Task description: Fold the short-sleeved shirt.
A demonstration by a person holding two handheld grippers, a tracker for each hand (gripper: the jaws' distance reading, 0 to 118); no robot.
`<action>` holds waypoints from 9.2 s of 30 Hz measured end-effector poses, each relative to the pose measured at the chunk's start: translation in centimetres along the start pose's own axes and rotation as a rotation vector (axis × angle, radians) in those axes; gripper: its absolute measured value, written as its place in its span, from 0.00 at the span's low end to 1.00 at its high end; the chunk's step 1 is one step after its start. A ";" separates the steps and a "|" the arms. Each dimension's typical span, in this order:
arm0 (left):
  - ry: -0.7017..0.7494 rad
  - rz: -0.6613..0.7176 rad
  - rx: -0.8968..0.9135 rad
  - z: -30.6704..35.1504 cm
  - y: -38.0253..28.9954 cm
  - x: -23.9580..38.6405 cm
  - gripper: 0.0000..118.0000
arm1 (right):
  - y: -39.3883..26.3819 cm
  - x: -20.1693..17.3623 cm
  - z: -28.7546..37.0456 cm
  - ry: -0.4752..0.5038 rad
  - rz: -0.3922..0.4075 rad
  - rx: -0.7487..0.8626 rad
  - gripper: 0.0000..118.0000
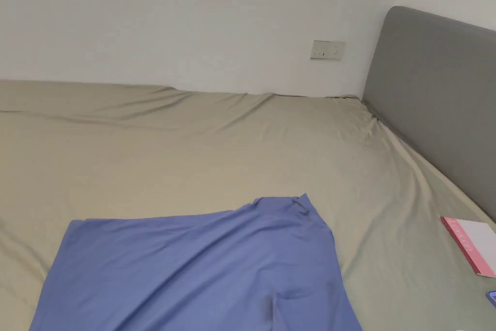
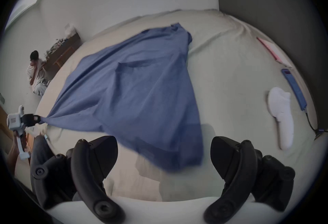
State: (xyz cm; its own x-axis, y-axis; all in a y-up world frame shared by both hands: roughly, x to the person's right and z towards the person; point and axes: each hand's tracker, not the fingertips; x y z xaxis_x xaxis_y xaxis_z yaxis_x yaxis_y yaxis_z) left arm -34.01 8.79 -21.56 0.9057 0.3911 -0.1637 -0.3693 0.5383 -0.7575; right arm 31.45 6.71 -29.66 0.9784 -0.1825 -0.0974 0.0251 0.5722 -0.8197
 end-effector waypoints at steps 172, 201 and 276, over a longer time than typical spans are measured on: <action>0.112 -0.411 0.095 -10.2 16.0 7.4 0.05 | 16.0 1.9 -0.9 0.035 -0.050 0.014 0.08; -0.007 -0.009 0.003 1.7 1.7 -5.3 0.98 | -4.2 -0.2 12.2 -0.131 0.084 0.042 0.67; 0.239 -0.210 -0.127 -2.7 7.5 8.1 0.42 | -6.4 -9.3 19.2 0.134 -0.182 0.386 0.09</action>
State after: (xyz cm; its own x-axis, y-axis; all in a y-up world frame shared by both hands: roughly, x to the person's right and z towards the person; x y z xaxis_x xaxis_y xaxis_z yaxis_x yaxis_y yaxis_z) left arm -28.91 13.98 -30.23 0.9879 0.0879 -0.1277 -0.1544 0.4850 -0.8607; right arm 26.14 20.12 -12.66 0.9165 -0.3948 -0.0643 0.2936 0.7730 -0.5624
